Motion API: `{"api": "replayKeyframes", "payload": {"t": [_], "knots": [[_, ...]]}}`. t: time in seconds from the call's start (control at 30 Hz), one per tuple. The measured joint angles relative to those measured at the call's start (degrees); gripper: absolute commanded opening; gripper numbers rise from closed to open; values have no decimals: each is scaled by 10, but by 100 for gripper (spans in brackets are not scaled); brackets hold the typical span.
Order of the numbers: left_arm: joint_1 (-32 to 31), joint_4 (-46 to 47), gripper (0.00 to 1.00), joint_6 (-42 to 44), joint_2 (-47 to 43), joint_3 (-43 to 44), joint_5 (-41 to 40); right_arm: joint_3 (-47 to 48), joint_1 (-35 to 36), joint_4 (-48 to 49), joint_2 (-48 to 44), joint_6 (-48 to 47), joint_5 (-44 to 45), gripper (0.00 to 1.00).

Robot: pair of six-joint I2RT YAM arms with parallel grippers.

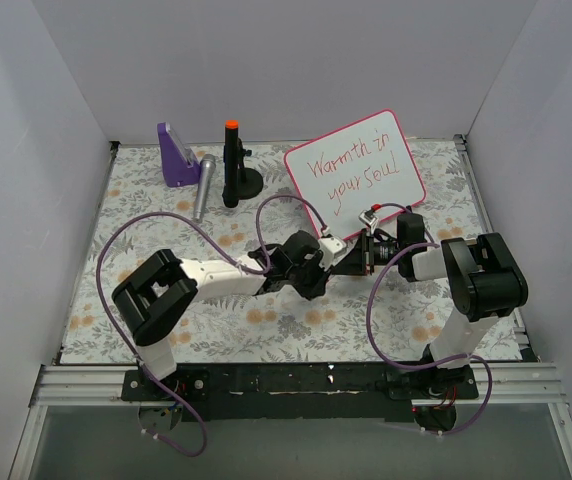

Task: Write a sentence on the whiteboard
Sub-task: Hold the pen cap from the whiteboard marker.

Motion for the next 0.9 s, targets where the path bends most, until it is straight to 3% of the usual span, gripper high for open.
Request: {"api": "replayKeyframes", "payload": {"t": [0.43, 0.73, 0.77, 0.8, 0.9], "knots": [[20, -144, 0, 60, 65, 133, -3, 29, 5, 0, 0, -18, 31, 1], [36, -141, 2, 48, 71, 132, 24, 42, 20, 12, 9, -33, 49, 1], [37, -127, 9, 46, 65, 120, 26, 43, 20, 7, 9, -37, 47, 1], [37, -113, 24, 42, 58, 107, 28, 44, 20, 2, 9, -40, 45, 1], [37, -44, 50, 18, 18, 47, 36, 42, 14, -25, 5, -49, 28, 1]]}}
